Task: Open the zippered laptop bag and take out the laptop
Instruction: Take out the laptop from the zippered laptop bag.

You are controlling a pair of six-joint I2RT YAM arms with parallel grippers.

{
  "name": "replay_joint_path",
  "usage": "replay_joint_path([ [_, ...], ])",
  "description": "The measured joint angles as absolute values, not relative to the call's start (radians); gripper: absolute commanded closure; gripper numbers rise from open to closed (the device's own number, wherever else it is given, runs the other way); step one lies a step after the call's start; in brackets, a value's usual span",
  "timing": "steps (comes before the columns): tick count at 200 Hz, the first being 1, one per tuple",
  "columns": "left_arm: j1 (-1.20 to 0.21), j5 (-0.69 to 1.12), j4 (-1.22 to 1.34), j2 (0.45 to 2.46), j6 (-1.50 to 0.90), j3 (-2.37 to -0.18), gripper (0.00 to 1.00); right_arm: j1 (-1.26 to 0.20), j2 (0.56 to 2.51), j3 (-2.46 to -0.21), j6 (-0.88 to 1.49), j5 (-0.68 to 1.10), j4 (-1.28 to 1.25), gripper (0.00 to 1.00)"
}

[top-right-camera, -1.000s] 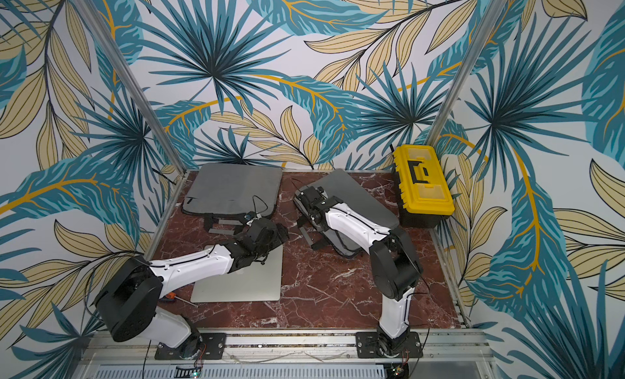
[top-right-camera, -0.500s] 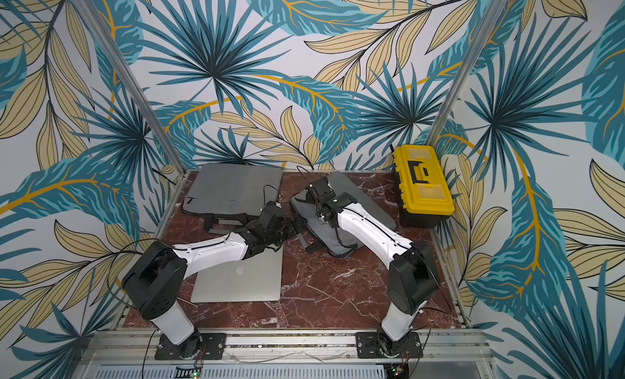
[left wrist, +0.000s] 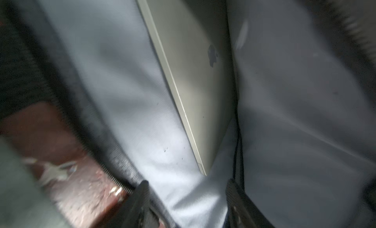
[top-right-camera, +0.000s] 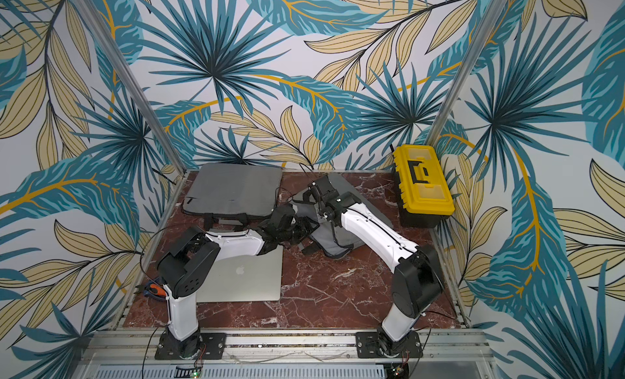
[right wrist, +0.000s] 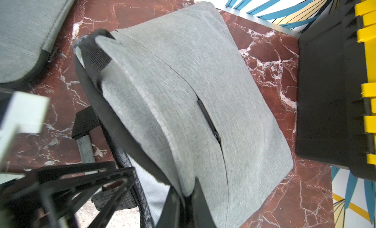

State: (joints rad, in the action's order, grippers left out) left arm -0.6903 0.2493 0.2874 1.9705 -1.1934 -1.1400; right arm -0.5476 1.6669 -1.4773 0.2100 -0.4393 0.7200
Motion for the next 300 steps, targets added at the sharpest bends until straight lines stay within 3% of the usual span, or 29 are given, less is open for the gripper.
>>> replay_joint_path([
  [95, -0.661, 0.318, 0.406, 2.130, -1.236, -1.232, 0.53, -0.548, 1.646, -1.469, 0.236, -0.388, 0.700, 1.00],
  [237, -0.627, 0.371, 0.550, 2.293, -1.283, -1.349, 0.55, -0.547, 1.646, -1.456, 0.267, -0.319, 0.655, 1.00],
  [300, -0.615, 0.432, 0.566, 2.410, -1.302, -1.502, 0.55, -0.540, 1.646, -1.445, 0.280, -0.291, 0.628, 1.00],
])
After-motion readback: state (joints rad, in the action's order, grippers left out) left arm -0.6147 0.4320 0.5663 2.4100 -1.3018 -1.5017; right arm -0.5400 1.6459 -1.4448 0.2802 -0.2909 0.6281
